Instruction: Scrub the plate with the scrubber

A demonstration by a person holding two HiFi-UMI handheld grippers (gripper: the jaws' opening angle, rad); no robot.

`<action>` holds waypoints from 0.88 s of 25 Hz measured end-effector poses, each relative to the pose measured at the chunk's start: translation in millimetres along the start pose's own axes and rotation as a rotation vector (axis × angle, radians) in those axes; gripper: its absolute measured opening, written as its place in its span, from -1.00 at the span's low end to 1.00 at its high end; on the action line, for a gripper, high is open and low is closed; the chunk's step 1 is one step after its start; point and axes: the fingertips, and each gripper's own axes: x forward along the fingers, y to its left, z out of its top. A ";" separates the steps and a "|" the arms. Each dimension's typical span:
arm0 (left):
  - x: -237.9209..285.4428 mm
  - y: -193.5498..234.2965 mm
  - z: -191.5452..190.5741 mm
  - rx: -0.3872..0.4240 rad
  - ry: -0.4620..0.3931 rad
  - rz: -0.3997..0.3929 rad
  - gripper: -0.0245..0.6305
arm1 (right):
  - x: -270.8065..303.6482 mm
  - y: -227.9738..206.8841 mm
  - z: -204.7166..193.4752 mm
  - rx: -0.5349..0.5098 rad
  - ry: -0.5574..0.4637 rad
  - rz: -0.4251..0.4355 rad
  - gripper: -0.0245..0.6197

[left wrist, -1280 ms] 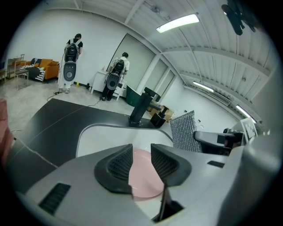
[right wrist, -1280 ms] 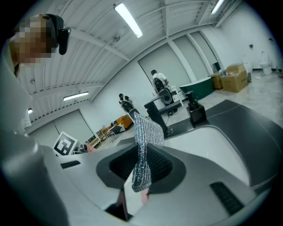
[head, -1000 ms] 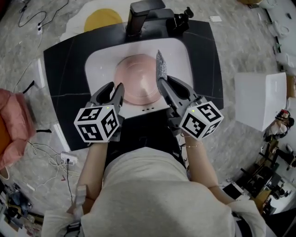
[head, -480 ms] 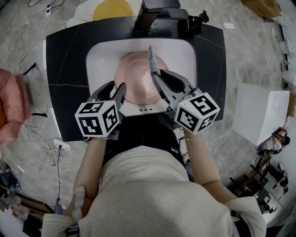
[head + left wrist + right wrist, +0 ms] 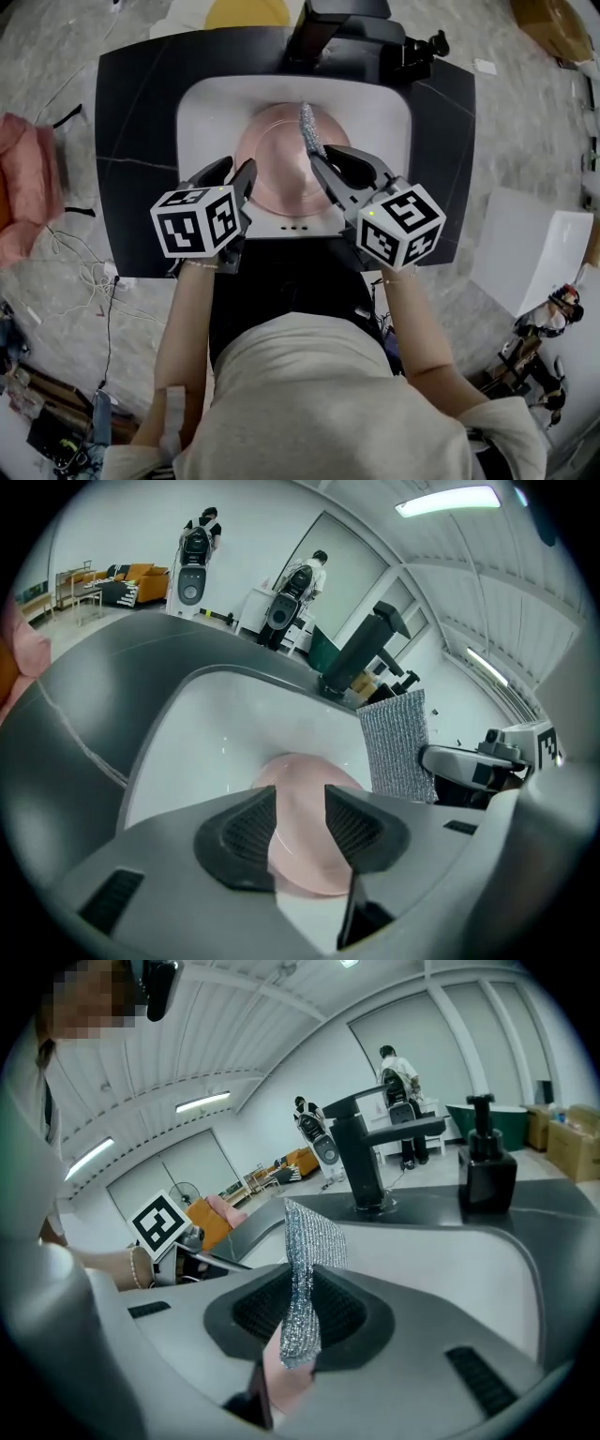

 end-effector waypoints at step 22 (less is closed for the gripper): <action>59.7 47.1 -29.9 -0.056 0.163 0.139 -0.45 | 32.5 -18.1 -29.4 -0.054 0.111 0.050 -0.68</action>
